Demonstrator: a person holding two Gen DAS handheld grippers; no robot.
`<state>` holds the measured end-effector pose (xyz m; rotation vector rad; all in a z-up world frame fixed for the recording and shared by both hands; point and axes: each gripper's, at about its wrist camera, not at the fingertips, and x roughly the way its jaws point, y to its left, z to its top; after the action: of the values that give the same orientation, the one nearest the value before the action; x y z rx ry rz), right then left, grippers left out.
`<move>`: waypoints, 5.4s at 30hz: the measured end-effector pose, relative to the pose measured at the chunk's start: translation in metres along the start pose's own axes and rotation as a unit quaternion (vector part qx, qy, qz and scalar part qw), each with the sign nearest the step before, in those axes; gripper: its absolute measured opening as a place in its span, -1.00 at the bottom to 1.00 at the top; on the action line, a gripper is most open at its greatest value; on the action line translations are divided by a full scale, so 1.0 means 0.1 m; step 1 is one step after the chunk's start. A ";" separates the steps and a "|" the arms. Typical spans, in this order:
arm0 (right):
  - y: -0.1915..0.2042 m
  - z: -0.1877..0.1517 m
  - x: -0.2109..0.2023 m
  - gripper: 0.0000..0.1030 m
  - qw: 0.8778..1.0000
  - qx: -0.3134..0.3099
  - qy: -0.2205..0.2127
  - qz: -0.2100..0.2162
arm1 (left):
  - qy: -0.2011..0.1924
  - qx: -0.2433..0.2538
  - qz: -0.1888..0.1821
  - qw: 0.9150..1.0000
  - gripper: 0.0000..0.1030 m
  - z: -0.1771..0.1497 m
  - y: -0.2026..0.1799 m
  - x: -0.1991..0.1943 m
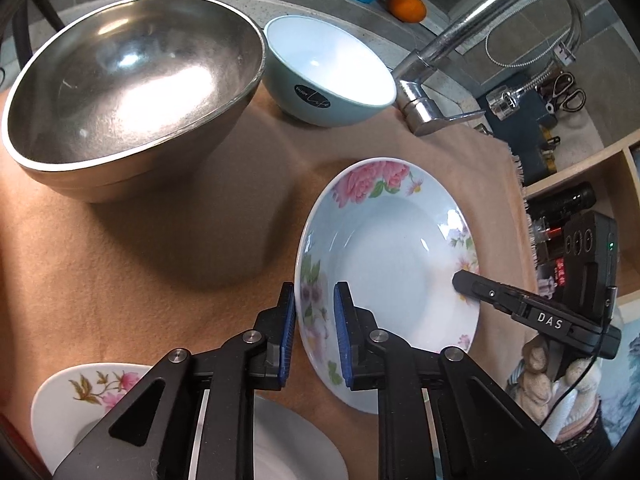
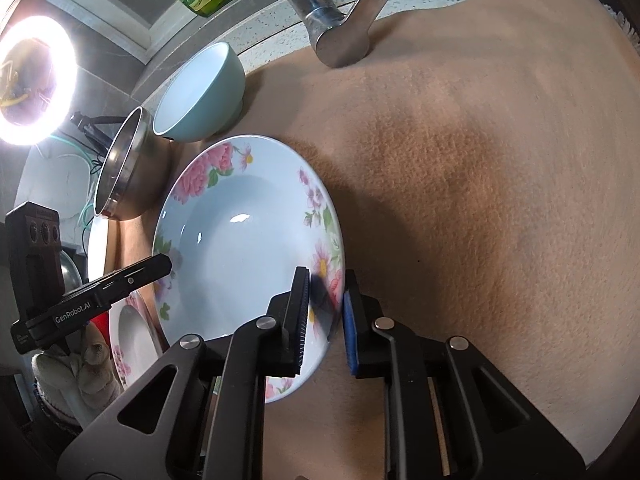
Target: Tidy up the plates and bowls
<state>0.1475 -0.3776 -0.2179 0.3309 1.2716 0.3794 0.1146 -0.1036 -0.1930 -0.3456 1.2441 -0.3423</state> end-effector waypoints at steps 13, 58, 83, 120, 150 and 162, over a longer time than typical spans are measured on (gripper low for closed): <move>0.12 -0.03 -0.04 -0.69 0.999 -0.029 -0.008 -0.011 | -0.007 0.003 0.008 1.000 -0.67 -0.05 -0.01 -0.04; 1.78 -0.84 0.30 -0.68 0.978 -0.199 0.064 0.027 | -0.049 -0.117 0.048 0.991 -0.67 -1.30 1.10 -1.16; 1.82 -0.87 0.42 -0.65 0.975 -0.200 0.096 0.031 | -0.036 -0.110 0.062 0.991 -0.67 -1.36 1.15 -1.15; 1.37 -0.76 0.58 -0.65 0.973 -0.044 0.153 0.164 | -0.042 -0.130 0.047 0.989 -0.80 -1.33 1.27 -1.17; 1.58 -0.81 0.54 -0.82 0.979 -0.090 0.151 0.106 | -0.053 -0.131 0.053 0.988 -0.65 -1.35 1.24 -1.19; 1.55 -0.81 0.57 -0.81 0.976 -0.079 0.166 0.115 | -0.057 -0.110 0.075 0.989 -0.65 -1.38 1.14 -1.22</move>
<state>0.0691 -0.2115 -0.2192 0.2869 1.5231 0.7532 -0.0450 0.0420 -0.1774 -0.4507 1.1903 -0.0545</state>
